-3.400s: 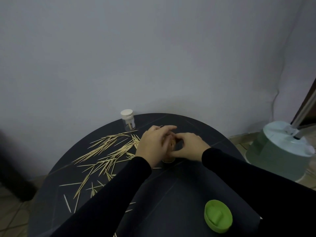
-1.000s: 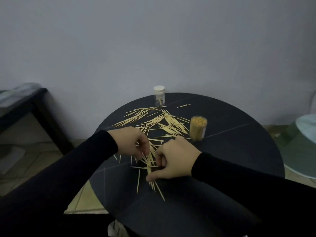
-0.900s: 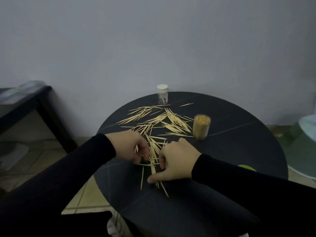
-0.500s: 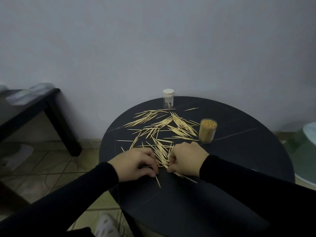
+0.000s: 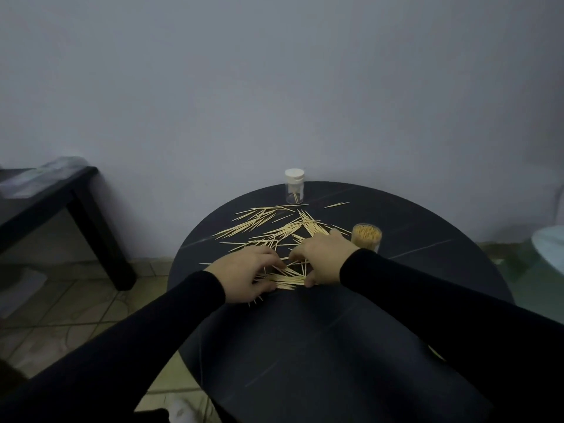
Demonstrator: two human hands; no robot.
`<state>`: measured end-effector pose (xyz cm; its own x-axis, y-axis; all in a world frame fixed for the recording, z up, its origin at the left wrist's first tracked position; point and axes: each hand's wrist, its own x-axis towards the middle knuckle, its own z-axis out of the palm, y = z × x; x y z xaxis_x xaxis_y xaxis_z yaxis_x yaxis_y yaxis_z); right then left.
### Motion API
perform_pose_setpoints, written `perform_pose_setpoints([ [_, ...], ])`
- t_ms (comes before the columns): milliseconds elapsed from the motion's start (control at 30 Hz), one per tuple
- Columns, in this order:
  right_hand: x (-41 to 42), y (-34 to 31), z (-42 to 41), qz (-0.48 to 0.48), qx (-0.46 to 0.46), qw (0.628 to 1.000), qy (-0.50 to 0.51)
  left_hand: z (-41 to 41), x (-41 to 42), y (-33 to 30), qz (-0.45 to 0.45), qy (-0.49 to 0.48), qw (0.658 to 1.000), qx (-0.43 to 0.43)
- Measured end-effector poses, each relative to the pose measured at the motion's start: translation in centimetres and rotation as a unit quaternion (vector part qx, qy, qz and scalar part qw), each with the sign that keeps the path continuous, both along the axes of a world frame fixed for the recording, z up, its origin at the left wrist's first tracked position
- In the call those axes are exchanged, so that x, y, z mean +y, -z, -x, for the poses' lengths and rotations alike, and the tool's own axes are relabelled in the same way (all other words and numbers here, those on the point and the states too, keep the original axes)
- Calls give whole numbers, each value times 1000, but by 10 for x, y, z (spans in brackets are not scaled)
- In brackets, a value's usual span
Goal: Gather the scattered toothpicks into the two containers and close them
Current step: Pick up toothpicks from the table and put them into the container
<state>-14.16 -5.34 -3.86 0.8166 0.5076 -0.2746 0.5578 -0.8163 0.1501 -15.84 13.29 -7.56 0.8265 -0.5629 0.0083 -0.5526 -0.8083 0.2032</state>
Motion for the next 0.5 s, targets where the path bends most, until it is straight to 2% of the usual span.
perform_pose_setpoints([
  [200,-9,-1,-8,-21,11,1000,1,-10,-16,1,-24,-4,999,-26],
  [500,-21,10,3,17,-88,995,-46,-8,-27,-4,-43,-3,995,-95],
])
